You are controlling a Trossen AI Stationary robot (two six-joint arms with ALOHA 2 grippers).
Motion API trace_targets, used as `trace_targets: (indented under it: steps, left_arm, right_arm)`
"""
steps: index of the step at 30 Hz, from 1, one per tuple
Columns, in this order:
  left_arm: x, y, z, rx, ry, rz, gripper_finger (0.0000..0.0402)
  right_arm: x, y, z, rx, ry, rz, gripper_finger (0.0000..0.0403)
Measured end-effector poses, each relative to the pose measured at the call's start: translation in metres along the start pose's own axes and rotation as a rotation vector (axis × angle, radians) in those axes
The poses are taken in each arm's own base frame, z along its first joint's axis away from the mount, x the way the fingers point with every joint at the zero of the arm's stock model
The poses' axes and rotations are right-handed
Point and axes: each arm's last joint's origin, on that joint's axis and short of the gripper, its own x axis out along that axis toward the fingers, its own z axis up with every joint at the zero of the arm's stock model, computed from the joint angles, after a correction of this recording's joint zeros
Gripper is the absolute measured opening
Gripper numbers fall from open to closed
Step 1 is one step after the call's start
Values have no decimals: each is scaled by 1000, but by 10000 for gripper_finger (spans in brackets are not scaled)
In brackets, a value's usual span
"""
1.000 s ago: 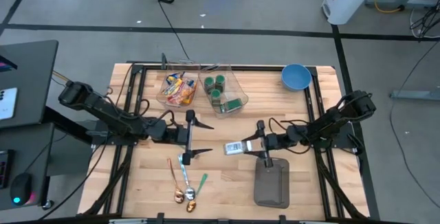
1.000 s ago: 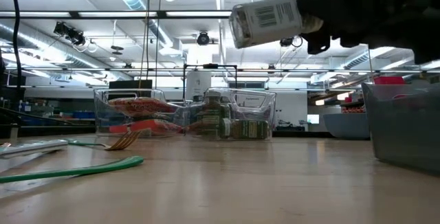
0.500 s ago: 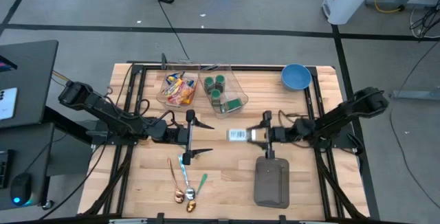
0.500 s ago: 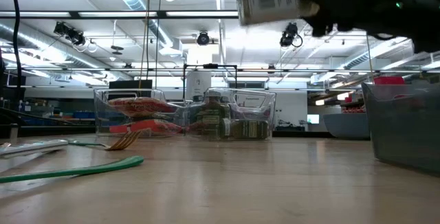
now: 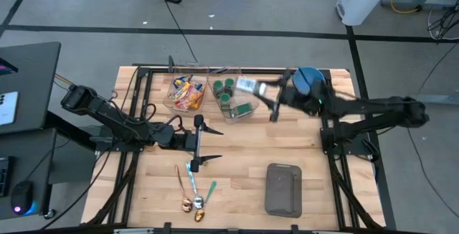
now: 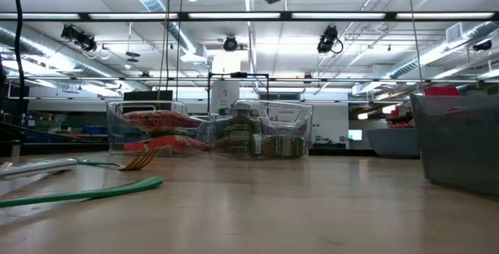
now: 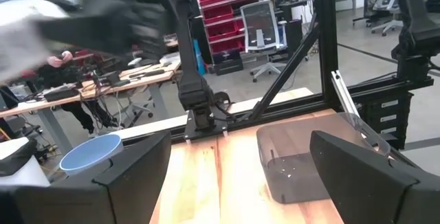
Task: Pick & Place Food Item
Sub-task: Put the white spice bottle into the right transparent bin
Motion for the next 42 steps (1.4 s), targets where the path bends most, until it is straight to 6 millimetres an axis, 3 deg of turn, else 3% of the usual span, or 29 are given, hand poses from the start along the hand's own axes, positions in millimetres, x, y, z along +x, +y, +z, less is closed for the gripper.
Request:
trace_targets:
  steps: [7,12,17,26,31,42]
  left_arm:
    - [0,0,-1,4,11,-2,355]
    - [0,0,-2,7,19,-4,355]
    - [0,-1,-3,11,34,-8,355]
    - [0,-1,-4,14,41,-9,355]
    - [0,-1,-4,14,41,-9,355]
    - [0,-1,-4,21,41,-9,355]
  right_arm:
    - [37,-57,45,-9,316,-65,207]
    - [62,-86,53,-20,552,-60,207]
    - [87,-104,35,0,754,-1,207]
    - [122,-115,-28,55,991,82,207]
    - [131,-110,-56,100,1068,161,207]
    - [145,-86,-81,133,1115,298,207]
